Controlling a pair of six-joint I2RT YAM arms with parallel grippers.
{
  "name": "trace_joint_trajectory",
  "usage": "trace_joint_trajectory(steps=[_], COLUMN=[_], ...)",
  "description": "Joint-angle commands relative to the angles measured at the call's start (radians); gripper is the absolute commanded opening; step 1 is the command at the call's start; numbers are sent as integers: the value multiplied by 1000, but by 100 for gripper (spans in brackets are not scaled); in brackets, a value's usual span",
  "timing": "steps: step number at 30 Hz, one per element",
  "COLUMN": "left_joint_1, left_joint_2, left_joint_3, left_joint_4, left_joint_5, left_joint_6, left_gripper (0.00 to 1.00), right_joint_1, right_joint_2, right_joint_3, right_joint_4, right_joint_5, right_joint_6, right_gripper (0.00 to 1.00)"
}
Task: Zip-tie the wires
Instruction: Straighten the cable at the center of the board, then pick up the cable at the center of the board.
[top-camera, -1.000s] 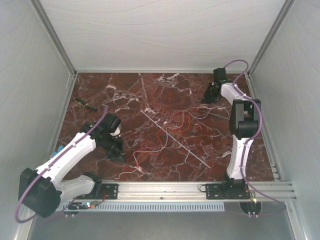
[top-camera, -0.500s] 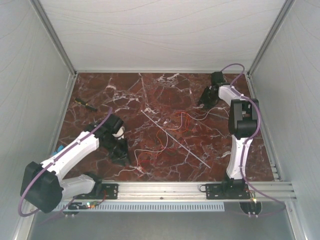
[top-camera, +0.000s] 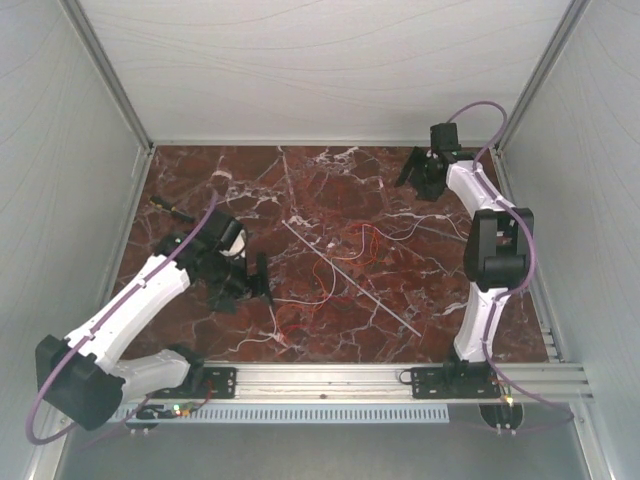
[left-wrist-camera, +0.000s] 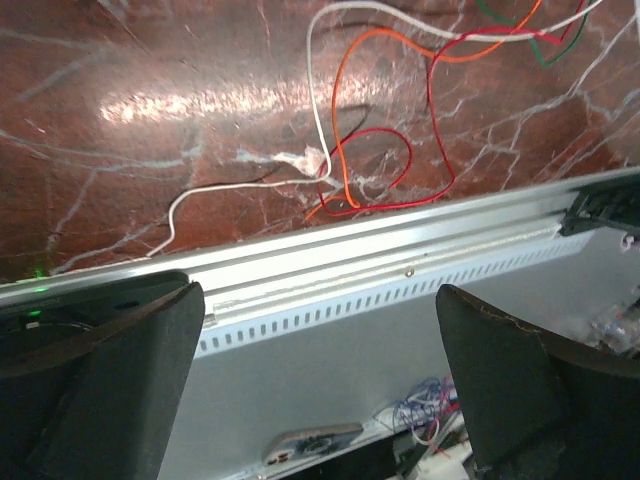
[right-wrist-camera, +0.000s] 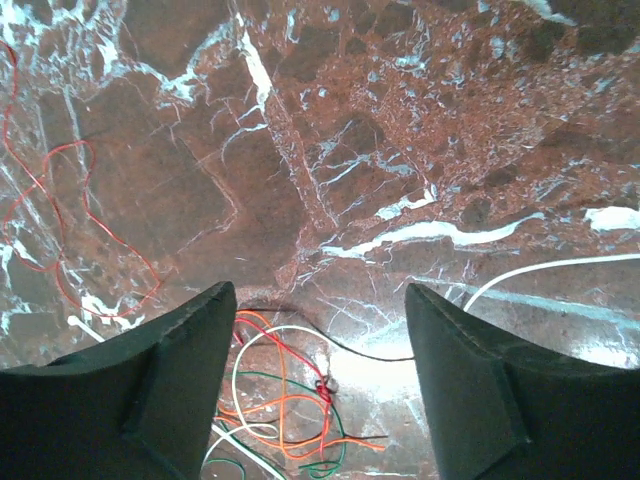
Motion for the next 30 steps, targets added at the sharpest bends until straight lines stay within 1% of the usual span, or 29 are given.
trace_joint_trajectory(steps=[1, 2, 5, 7, 10, 14, 18, 22, 27, 30], left_joint_1=[-4, -4, -4, -4, -4, -4, -4, -4, -4, -4], left_joint_2=[-20, -20, -15, -13, 0, 18, 2, -9, 18, 2], left_joint_3=[106, 125, 178, 224, 283, 360, 378, 374, 430, 422], left_joint_4=[-41, -43, -50, -48, -40, -35, 9, 86, 111, 121], left_joint_5=[-115, -137, -209, -255, -308, -338, -360, -366, -318, -297], left_joint_6=[11, 14, 20, 27, 35, 45, 41, 41, 32, 27], left_gripper=[100, 100, 100, 100, 100, 100, 100, 99, 99, 98], right_joint_1=[18, 22, 37, 45, 57, 82, 124, 178, 223, 238], right_joint_2=[-99, -117, -177, -220, -289, -388, -443, -423, -324, -257], right_joint_3=[30, 27, 6, -18, -67, -158, -219, -216, -188, -177], right_joint_4=[-28, -30, -33, -35, -28, 18, 90, 139, 219, 289], right_joint_5=[58, 71, 99, 107, 108, 94, 47, 6, -78, -113], right_joint_6=[-17, -21, -33, -40, -51, -58, -47, -48, -14, 29], right_gripper=[71, 78, 92, 95, 96, 96, 95, 94, 91, 90])
